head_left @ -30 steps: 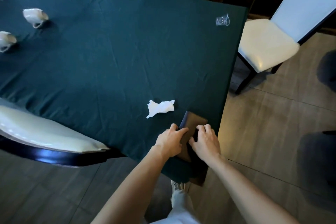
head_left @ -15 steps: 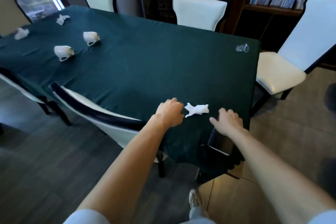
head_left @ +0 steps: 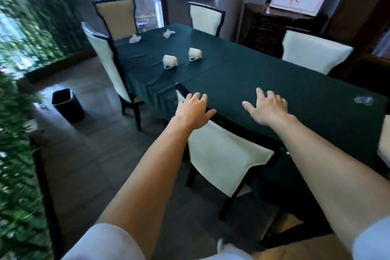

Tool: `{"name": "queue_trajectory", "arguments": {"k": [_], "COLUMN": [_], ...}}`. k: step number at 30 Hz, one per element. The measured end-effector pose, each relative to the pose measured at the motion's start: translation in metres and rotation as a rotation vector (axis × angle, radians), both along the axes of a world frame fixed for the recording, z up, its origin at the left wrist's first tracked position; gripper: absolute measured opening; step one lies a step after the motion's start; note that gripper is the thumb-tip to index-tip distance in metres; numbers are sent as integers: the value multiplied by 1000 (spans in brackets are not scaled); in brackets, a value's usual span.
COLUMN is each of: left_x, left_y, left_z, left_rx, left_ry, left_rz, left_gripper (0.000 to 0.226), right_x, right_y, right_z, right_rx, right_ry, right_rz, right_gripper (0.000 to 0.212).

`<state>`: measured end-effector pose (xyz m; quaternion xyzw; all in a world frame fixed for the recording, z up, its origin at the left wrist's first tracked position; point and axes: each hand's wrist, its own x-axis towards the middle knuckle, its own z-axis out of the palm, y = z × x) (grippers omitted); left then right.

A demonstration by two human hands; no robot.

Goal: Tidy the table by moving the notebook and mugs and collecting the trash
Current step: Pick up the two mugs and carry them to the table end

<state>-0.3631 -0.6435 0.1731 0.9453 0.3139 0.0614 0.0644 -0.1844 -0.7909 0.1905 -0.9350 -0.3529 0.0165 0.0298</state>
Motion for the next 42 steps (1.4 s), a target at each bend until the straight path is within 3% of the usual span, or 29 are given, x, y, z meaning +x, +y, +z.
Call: {"name": "queue_trajectory", "arguments": {"k": [5,14,24,42], "left_x": [-73,-121,-76,-52], "left_y": [61,171,302,488], "left_z": [3,-12,-19,-58], "left_rx": [33,-19,-24,-121], "left_ry": [5,84,161,177], "left_rz": [199,409,398,362], "left_gripper": [79,83,83,81], "right_x": [-47,-87,-51,-30], "right_y": [85,220,366,537], "right_z": [8,-12,-27,-58], "right_rx": [29,47,45,-99], "right_ry": [-8,20,89,107], "right_rz": [156,359,357,339], "right_gripper": [84,84,86,85]}}
